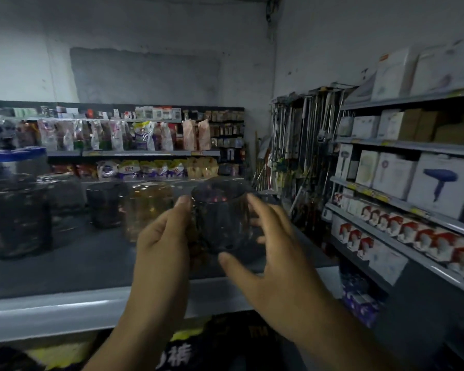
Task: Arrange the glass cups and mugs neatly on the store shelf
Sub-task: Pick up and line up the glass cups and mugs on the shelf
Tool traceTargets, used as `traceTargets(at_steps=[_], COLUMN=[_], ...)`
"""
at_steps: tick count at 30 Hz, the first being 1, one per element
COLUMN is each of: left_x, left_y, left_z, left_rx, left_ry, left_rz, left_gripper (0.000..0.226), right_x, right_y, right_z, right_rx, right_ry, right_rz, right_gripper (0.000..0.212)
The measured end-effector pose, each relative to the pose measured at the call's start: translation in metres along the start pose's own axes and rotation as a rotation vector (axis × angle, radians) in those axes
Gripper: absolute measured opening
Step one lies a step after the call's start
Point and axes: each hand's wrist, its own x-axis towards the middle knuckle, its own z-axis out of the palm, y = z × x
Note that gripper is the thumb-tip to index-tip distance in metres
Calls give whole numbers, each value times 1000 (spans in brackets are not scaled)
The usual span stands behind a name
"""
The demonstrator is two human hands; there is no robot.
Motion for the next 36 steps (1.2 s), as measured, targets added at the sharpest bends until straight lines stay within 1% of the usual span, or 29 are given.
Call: traceTargets(at_steps=[1,3,4,7,13,16,19,20,21,22,23,24,25,26,28,30,31,33,35,36], left_x=[-2,-4,-4,-2,4,6,9,14,20,28,34,40,44,47,50,55,56,59,55,53], left_y=[-4,-16,-21,-33,-48,-51,-44,-42,-40,-40,-39,-39,-39,-39,-39,-43,-45,-47,-47,-47], left_z=[16,52,66,97,117,112,96,87,79,71,65,61,58,57,58,56,55,57,64,68], left_rx=[-6,18,33,83,182,302,548,636,686,711,742,782,794,775,686,633,629,642,712,776], left_ry=[-40,-63,-56,-43,-123,-181,-168,-146,-124,-121,-156,-210,-283,-356,-451,-475,-476,-473,-424,-376], left_rz=[-21,-47,-40,-8,23,128,293,329,330,292,202,114,33,-34,-98,-118,-123,-106,-36,17], left_gripper=[46,51,54,52,50,50,52,49,39,24,11,20,33,44,60,73,79,83,80,85], right_x=[3,10,14,25,34,38,45,48,51,54,57,60,63,65,68,66,62,50,36,30], right_y=[11,37,48,76,110,114,121,123,126,128,130,133,135,136,137,134,133,130,122,116], right_z=[-10,-36,-49,-82,-102,-101,-96,-96,-96,-98,-99,-100,-101,-101,-102,-107,-111,-120,-123,-122], right_rx=[30,117,178,294,245,251,280,291,302,311,320,327,328,332,346,359,367,355,313,262], right_ry=[-12,-30,-39,-105,-138,-115,-94,-97,-115,-146,-183,-221,-258,-295,-374,-434,-428,-326,-191,-126], right_rz=[14,16,15,26,34,20,-2,-2,3,9,13,10,7,3,0,13,17,12,-9,-11], right_gripper=[93,100,101,98,114,109,99,97,97,98,98,97,95,93,89,89,93,98,92,88])
